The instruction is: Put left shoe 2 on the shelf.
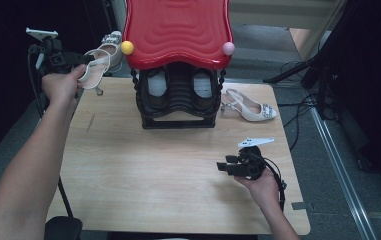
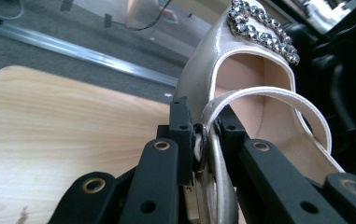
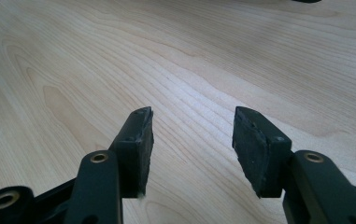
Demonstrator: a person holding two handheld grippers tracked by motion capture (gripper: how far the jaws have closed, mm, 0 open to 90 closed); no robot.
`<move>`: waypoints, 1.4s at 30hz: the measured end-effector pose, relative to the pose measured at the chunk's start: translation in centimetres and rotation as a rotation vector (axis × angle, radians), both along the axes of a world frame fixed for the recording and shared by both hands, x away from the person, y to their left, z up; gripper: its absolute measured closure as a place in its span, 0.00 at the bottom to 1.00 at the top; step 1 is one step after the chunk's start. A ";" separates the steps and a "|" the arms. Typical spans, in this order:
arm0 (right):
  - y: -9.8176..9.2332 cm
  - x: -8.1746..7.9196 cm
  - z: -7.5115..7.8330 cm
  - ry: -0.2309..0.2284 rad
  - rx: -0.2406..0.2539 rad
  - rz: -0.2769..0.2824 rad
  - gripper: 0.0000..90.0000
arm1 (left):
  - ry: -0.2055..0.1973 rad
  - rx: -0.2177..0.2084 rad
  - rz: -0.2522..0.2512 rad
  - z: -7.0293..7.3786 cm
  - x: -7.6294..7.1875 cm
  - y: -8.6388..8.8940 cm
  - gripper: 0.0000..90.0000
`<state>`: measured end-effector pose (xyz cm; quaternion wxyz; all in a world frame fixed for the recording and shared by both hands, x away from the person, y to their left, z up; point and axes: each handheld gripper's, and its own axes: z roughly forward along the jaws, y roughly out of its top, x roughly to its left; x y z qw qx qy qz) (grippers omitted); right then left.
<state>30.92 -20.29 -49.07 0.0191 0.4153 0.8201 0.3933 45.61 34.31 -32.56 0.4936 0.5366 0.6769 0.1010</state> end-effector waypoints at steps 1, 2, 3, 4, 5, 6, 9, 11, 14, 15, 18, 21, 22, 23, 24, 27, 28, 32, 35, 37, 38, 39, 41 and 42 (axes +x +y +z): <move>0.0 0.0 0.0 0.000 -0.001 0.001 0.55 | -0.006 0.000 0.000 0.5 0.0 -0.1 0.90; 0.0 0.0 0.0 0.000 -0.001 0.001 0.55 | -0.011 0.007 0.002 1.0 0.1 -0.2 0.90; 0.0 0.0 0.0 -0.001 -0.002 0.001 0.55 | -0.013 0.008 0.003 1.4 0.1 -0.2 0.90; 0.0 0.0 0.0 -0.002 -0.003 0.000 0.55 | -0.014 0.001 0.009 1.9 0.1 -0.3 0.90; 0.0 0.0 0.0 -0.002 -0.003 -0.001 0.55 | -0.022 -0.001 0.009 2.3 0.1 -0.3 0.90; 0.0 0.0 0.0 -0.002 -0.003 -0.001 0.55 | -0.027 -0.007 0.011 2.8 0.1 -0.3 0.90; 0.0 0.0 0.0 0.005 -0.004 -0.003 0.55 | -0.039 -0.004 0.012 4.3 0.0 -0.5 0.90; 0.0 0.0 0.0 0.007 -0.004 -0.002 0.55 | -0.050 0.001 0.008 5.4 0.0 -0.6 0.90; 0.1 0.0 0.0 0.003 -0.004 -0.001 0.55 | -0.071 0.002 0.024 6.9 -0.2 -0.9 0.90; 0.1 0.0 0.0 0.003 -0.004 -0.001 0.55 | -0.078 -0.001 0.030 7.4 -0.3 -1.0 0.90; 0.1 0.0 -0.1 0.006 -0.008 -0.002 0.55 | -0.088 -0.013 0.025 8.7 -0.3 -1.4 0.90; 0.1 0.0 -0.1 0.004 -0.010 0.001 0.55 | -0.095 -0.005 0.028 10.0 -0.4 -1.9 0.90; 0.1 0.0 -0.1 0.000 -0.010 0.003 0.55 | -0.102 0.005 0.028 10.6 -0.4 -2.2 0.90; 0.1 0.0 0.0 0.000 -0.010 0.002 0.55 | -0.109 0.005 0.034 11.1 -0.5 -2.4 0.90; 0.1 0.0 0.0 0.001 -0.009 0.001 0.55 | -0.121 0.006 0.039 11.6 -0.5 -2.7 0.90; 0.1 0.0 -0.1 0.006 -0.009 -0.001 0.55 | -0.135 0.011 0.040 13.0 -0.5 -3.7 0.90; 0.1 0.1 -0.1 0.006 -0.012 0.004 0.55 | -0.137 0.012 0.027 13.6 -0.5 -4.1 0.90; 0.2 0.0 -0.1 0.003 -0.010 0.007 0.55 | -0.156 0.022 -0.004 15.2 -0.3 -6.0 0.90; 0.2 0.0 -0.1 0.002 -0.010 0.006 0.55 | -0.170 0.019 -0.021 16.0 -0.1 -7.4 0.90; 0.2 0.0 -0.1 0.001 -0.011 0.009 0.55 | -0.169 0.031 -0.027 16.5 0.2 -8.3 0.90; 0.2 0.0 -0.1 0.005 -0.012 0.009 0.55 | -0.166 0.026 -0.030 16.7 0.3 -8.8 0.90; 0.2 0.0 -0.1 0.006 -0.012 0.010 0.55 | -0.166 0.037 -0.037 16.8 0.4 -9.4 0.90; 0.3 -0.1 -0.1 0.009 -0.013 0.012 0.55 | -0.166 0.047 -0.048 16.9 0.7 -10.4 0.90; 0.3 -0.1 -0.1 0.005 -0.013 0.017 0.55 | -0.163 0.045 -0.056 16.8 0.8 -10.8 0.90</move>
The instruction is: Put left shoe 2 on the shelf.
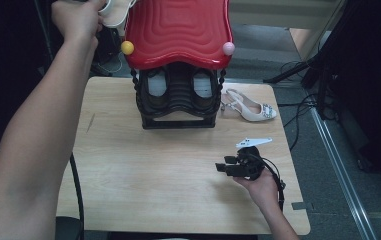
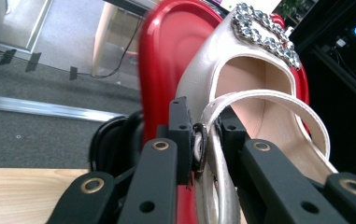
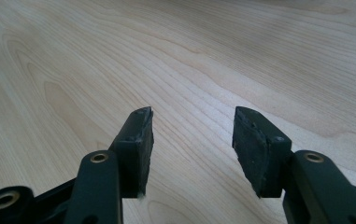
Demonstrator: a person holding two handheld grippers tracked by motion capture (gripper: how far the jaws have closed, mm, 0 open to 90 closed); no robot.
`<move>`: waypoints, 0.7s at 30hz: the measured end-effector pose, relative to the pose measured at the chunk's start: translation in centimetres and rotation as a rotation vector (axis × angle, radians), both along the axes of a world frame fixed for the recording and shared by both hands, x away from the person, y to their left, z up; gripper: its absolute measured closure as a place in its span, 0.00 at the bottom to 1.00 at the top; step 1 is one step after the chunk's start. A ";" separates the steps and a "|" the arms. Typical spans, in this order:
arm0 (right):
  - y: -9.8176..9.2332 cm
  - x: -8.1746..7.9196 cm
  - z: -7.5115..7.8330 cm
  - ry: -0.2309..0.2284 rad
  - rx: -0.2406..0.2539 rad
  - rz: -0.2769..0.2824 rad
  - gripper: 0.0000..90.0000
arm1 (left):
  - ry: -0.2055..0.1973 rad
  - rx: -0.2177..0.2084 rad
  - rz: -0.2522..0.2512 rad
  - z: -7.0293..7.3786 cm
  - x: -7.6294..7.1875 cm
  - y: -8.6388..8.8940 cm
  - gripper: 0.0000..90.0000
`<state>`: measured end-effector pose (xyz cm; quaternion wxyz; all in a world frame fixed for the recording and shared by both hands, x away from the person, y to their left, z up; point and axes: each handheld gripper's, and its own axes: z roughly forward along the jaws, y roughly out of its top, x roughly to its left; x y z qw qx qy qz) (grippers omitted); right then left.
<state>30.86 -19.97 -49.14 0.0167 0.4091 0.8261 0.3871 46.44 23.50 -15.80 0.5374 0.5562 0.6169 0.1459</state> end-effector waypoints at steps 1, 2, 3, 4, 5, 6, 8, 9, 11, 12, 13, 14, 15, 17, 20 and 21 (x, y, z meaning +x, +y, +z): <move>0.0 0.0 0.0 -0.003 -0.001 0.003 0.55 | 0.001 -0.005 -0.006 -0.1 0.1 -0.4 0.90; 0.0 0.0 0.0 -0.003 -0.001 0.003 0.55 | 0.002 -0.010 -0.010 -0.3 0.2 -0.9 0.90; -0.1 0.0 0.0 -0.001 0.001 0.001 0.55 | -0.004 -0.013 -0.014 -0.4 0.3 -1.2 0.90; -0.1 0.0 0.0 -0.001 0.001 0.001 0.55 | -0.007 -0.017 -0.014 -0.6 0.4 -1.6 0.90; -0.2 0.0 0.1 -0.002 0.004 0.002 0.55 | -0.003 -0.024 -0.024 -0.7 0.5 -1.9 0.90; -0.2 0.0 0.1 -0.003 0.003 -0.001 0.55 | -0.004 -0.026 -0.027 -0.9 0.6 -2.2 0.90; -0.3 -0.1 0.1 -0.005 0.005 0.000 0.55 | -0.002 -0.022 -0.036 -1.2 0.8 -2.8 0.90; -0.4 -0.1 0.2 -0.009 0.007 -0.002 0.55 | -0.001 -0.021 -0.037 -1.4 0.9 -3.0 0.90; -0.5 -0.1 0.2 -0.009 0.007 -0.004 0.55 | -0.005 -0.022 -0.031 -1.8 1.0 -3.3 0.90; -0.5 -0.1 0.2 -0.009 0.009 -0.003 0.55 | -0.005 -0.023 -0.030 -2.0 1.1 -3.4 0.90; -0.5 -0.1 0.2 -0.009 0.009 -0.003 0.55 | -0.001 -0.026 -0.025 -2.2 1.1 -3.5 0.90; -0.6 -0.1 0.2 -0.008 0.009 -0.004 0.55 | 0.003 -0.025 -0.023 -2.4 1.2 -3.6 0.90; -0.6 0.0 0.2 -0.007 0.009 -0.004 0.55 | 0.004 -0.024 -0.023 -2.6 1.3 -3.7 0.90; -0.7 0.0 0.3 -0.006 0.008 -0.006 0.55 | 0.005 -0.021 -0.019 -3.1 1.4 -4.1 0.89; -0.6 -0.1 0.3 -0.005 0.008 -0.006 0.55 | 0.011 -0.023 -0.027 -3.5 1.5 -4.1 0.89; -0.6 -0.1 0.3 -0.005 0.007 -0.005 0.55 | 0.013 -0.020 -0.032 -3.7 1.5 -4.2 0.89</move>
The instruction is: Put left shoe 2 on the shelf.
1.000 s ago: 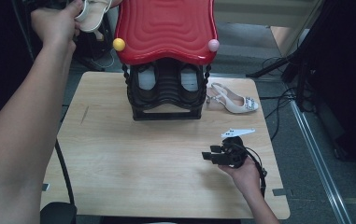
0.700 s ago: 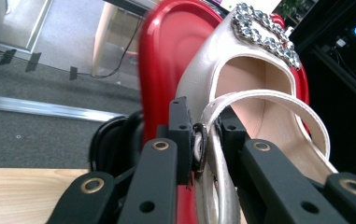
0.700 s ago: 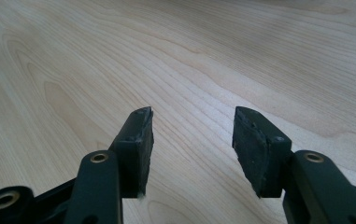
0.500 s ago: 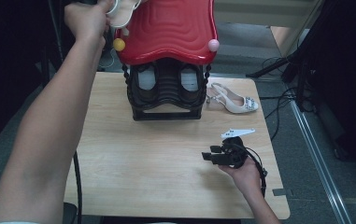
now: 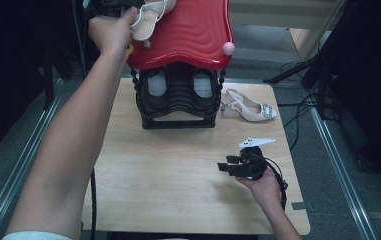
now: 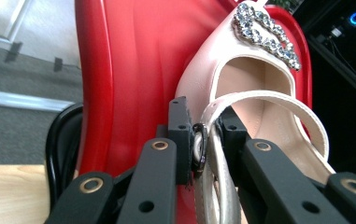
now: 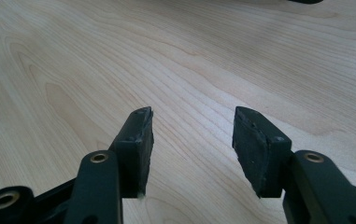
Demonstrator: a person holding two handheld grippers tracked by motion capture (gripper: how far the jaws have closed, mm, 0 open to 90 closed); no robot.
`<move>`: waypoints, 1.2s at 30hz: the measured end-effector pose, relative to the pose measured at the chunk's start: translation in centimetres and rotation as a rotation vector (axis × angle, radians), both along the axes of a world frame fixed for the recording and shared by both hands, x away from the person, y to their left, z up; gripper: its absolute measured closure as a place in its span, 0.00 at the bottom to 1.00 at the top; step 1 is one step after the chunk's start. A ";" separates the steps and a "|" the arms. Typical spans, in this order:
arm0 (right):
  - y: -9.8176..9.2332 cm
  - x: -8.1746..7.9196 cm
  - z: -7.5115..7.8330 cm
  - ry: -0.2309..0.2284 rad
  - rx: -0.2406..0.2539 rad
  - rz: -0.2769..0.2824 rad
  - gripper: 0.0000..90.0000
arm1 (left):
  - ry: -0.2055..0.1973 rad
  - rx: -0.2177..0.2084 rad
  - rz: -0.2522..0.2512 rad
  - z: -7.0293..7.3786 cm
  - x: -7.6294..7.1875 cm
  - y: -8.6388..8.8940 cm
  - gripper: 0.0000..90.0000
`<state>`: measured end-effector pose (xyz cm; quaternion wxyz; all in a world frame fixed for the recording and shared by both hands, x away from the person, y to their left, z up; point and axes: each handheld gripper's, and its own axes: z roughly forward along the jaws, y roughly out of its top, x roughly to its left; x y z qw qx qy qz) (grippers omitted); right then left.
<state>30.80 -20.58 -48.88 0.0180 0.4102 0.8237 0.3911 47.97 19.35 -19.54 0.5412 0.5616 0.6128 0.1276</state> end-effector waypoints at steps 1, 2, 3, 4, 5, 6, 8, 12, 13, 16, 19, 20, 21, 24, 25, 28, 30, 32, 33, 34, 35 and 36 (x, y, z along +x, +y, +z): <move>0.0 0.0 0.0 0.001 0.000 0.000 0.55 | 0.000 -0.002 -0.001 -0.2 0.0 -0.1 0.89; 0.0 0.0 0.0 0.001 0.000 -0.002 0.55 | -0.017 0.012 0.004 -0.4 -0.2 -0.2 0.89; 0.0 0.0 0.0 0.001 0.000 -0.002 0.55 | -0.017 0.012 0.004 -0.4 -0.2 -0.2 0.88; 0.0 0.0 0.0 0.002 0.000 -0.003 0.55 | -0.018 0.015 0.000 -0.4 -0.2 -0.3 0.88; 0.0 0.0 0.0 0.000 -0.001 -0.003 0.55 | -0.015 0.014 -0.007 -0.4 -0.2 -0.3 0.88; 0.1 0.0 0.0 0.001 -0.001 -0.004 0.55 | -0.015 0.018 -0.011 -0.4 -0.3 -0.3 0.88; 0.1 0.0 0.0 0.003 0.001 -0.003 0.55 | -0.014 0.021 -0.028 -0.4 -0.4 -0.3 0.85; 0.2 0.0 0.0 0.000 0.000 -0.002 0.55 | -0.010 0.016 -0.057 -0.4 -0.6 -0.3 0.78; 0.2 0.0 0.0 0.001 -0.001 -0.002 0.55 | -0.010 0.022 -0.063 -0.4 -0.7 -0.4 0.77; 0.2 0.0 -0.1 0.002 -0.002 -0.001 0.55 | -0.009 0.010 -0.092 -0.5 -0.8 -0.2 0.72; 0.2 0.1 -0.1 0.001 -0.002 -0.002 0.55 | -0.010 0.015 -0.111 -0.4 -1.1 -0.1 0.67; 0.2 0.1 -0.1 0.000 -0.001 -0.003 0.55 | -0.011 0.013 -0.118 -0.3 -1.1 0.0 0.67; 0.2 0.1 -0.1 0.001 -0.002 -0.003 0.55 | -0.016 0.014 -0.121 -0.3 -1.3 0.0 0.66; 0.1 0.1 -0.1 0.003 -0.003 -0.003 0.55 | -0.022 0.028 -0.135 -0.1 -1.6 0.0 0.65; 0.2 0.1 -0.1 0.003 -0.004 -0.004 0.55 | -0.023 0.038 -0.139 0.0 -1.7 0.0 0.65; 0.2 0.1 -0.1 0.002 -0.006 -0.003 0.55 | -0.023 0.040 -0.158 0.1 -2.0 0.1 0.63; 0.2 0.1 -0.2 0.001 -0.007 -0.003 0.55 | -0.041 0.028 -0.171 0.2 -2.5 0.2 0.61; 0.3 0.1 -0.2 0.001 -0.010 0.001 0.55 | -0.042 0.027 -0.174 0.3 -2.6 0.1 0.62; 0.3 0.1 -0.2 0.003 -0.011 0.000 0.55 | -0.043 0.034 -0.182 0.3 -2.7 0.2 0.62; 0.3 0.1 -0.2 0.003 -0.011 0.000 0.55 | -0.043 0.034 -0.182 0.3 -2.7 0.2 0.62; 0.3 0.1 -0.2 0.002 -0.013 0.000 0.55 | -0.040 0.040 -0.182 0.4 -2.7 0.3 0.62; 0.3 0.1 -0.2 0.002 -0.013 -0.001 0.55 | -0.039 0.039 -0.183 0.4 -2.7 0.5 0.62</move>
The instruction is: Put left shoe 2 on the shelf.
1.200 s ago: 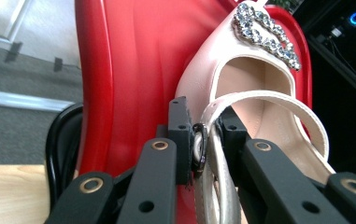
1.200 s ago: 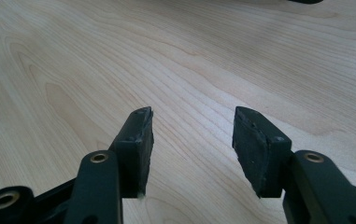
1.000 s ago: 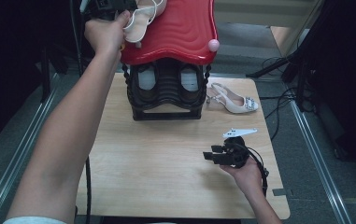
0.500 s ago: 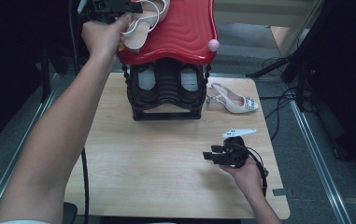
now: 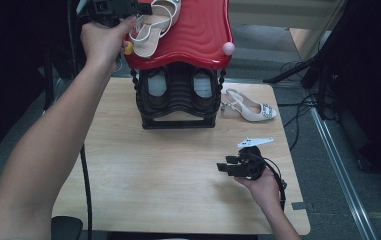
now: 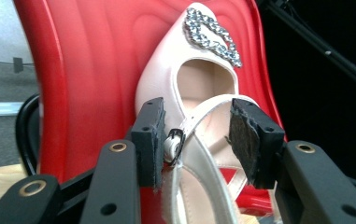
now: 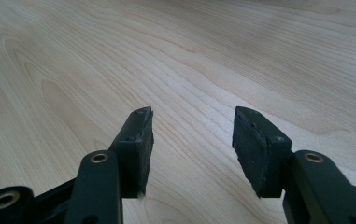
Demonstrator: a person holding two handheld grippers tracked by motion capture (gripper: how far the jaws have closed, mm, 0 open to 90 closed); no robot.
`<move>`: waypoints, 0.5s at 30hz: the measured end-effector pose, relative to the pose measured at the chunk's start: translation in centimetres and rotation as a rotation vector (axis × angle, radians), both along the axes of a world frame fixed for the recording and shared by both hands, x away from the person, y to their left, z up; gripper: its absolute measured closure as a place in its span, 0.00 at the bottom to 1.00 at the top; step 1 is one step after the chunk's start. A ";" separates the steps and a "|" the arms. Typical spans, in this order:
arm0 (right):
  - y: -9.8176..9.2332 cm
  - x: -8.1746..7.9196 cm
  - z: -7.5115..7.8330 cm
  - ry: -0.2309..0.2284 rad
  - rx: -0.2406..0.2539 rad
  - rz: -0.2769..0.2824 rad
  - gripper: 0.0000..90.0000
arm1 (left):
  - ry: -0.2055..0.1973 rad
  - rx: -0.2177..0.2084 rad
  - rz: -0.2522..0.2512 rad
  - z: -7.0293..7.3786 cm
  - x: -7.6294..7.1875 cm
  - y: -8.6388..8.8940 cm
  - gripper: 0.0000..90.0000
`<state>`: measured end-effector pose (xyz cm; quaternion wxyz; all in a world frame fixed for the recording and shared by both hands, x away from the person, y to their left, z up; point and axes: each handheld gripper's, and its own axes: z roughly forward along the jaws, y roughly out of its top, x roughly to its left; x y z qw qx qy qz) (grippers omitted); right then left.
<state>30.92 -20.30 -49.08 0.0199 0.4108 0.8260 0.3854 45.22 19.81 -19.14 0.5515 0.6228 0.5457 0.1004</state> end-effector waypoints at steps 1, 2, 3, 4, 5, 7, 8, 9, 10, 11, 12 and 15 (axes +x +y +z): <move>0.0 0.0 0.0 0.001 0.001 0.001 0.55 | 0.005 0.001 -0.003 0.0 0.0 0.2 0.62; 0.0 0.0 0.0 -0.001 0.001 0.000 0.55 | 0.001 0.001 0.002 0.0 0.0 0.4 0.62; 0.0 0.0 0.0 -0.002 0.001 0.001 0.55 | 0.001 0.008 0.004 0.1 -0.1 0.6 0.62; 0.0 0.0 0.0 -0.002 0.001 0.001 0.55 | 0.004 0.000 0.004 0.1 -0.1 0.9 0.62; 0.0 0.0 0.0 0.000 -0.001 -0.001 0.55 | 0.001 0.001 0.002 0.1 -0.2 1.1 0.62; 0.0 0.0 0.0 0.004 -0.001 -0.003 0.55 | 0.002 0.008 0.008 0.2 -0.2 1.5 0.62; 0.0 0.0 0.0 0.003 -0.002 -0.002 0.55 | 0.005 0.013 0.010 0.3 -0.2 1.8 0.62; 0.0 0.0 0.0 -0.001 -0.002 0.002 0.55 | 0.006 0.013 0.013 0.3 -0.2 2.0 0.62; 0.0 0.0 0.0 -0.001 -0.002 0.002 0.55 | 0.007 0.020 0.016 0.3 -0.2 2.3 0.62; 0.0 0.0 0.0 -0.001 -0.003 0.001 0.55 | 0.010 0.022 0.015 0.3 -0.3 2.6 0.62; 0.1 0.0 0.0 -0.001 -0.003 0.001 0.55 | 0.010 0.025 0.024 0.3 -0.3 2.8 0.62; 0.1 0.0 -0.1 -0.001 -0.003 0.004 0.55 | 0.008 0.030 0.031 0.1 -0.5 3.6 0.62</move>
